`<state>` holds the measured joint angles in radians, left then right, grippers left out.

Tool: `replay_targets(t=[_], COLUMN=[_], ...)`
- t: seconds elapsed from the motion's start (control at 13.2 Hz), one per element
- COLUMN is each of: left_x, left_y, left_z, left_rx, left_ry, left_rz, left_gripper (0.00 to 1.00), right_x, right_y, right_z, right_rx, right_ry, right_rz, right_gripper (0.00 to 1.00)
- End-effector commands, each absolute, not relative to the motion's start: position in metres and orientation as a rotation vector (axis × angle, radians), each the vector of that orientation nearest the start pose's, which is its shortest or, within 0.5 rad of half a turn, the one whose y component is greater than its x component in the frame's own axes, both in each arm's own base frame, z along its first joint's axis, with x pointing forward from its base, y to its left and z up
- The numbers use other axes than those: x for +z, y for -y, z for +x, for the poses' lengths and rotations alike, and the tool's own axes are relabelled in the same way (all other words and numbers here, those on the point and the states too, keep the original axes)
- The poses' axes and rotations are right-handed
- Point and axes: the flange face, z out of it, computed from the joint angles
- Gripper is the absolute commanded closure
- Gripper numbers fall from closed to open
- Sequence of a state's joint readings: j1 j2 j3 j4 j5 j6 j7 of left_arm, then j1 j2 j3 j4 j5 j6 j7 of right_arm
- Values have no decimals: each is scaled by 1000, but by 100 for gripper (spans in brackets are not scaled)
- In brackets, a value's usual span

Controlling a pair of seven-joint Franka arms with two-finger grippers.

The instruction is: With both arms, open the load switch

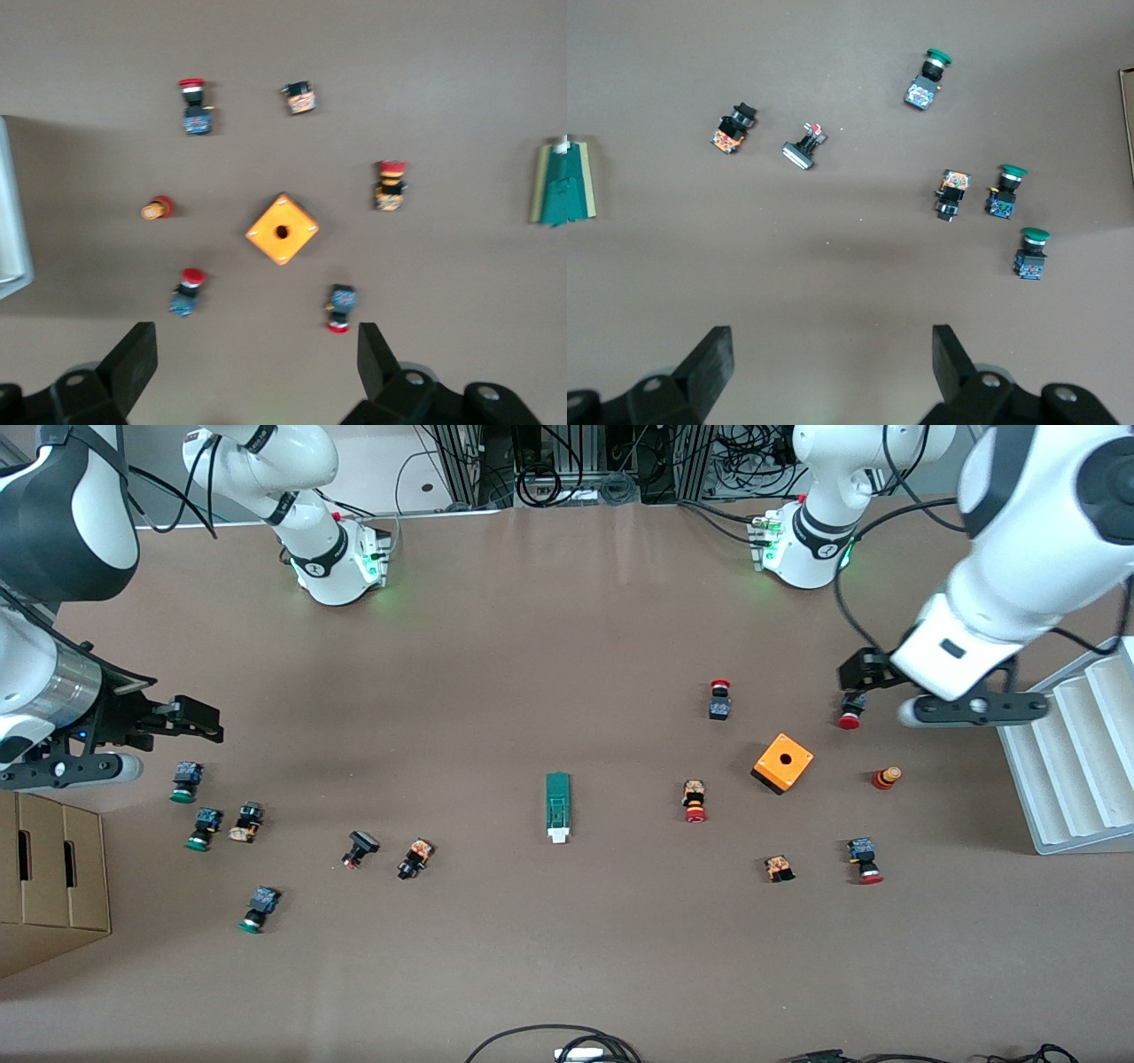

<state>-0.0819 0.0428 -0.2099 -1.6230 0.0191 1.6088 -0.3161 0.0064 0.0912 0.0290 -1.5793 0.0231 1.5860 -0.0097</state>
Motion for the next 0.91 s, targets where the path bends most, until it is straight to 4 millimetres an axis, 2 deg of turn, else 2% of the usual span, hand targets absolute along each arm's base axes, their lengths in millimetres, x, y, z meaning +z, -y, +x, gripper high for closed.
replay_targets(t=[0.0,0.23,0.38,0.53,0.68,0.84], left_x=[570,545,520,495,466,437], left_y=[208,278,328,355,401,430], left_z=[546,547,545,547,532,524], left_rx=[-2,-103,-167,-254,-324,-441], left_ry=[150,238,287,295,287,336], left_rz=[-3156,-3213,-3239,-3215,-3187,-3123], left_gripper=[0,0,0,0,0,0], right_x=[571,569,568,565,567,567], right_y=[-14,-19,-18,-18,-19,-20], right_z=[583,583,584,585,588,589], right_rx=[115,119,122,128,95,85], right_ry=[27,41,48,52,46,42], right_rz=[-3097,-3095,-3093,-3093,-3069,-3059], right_gripper=[0,0,0,0,0,0])
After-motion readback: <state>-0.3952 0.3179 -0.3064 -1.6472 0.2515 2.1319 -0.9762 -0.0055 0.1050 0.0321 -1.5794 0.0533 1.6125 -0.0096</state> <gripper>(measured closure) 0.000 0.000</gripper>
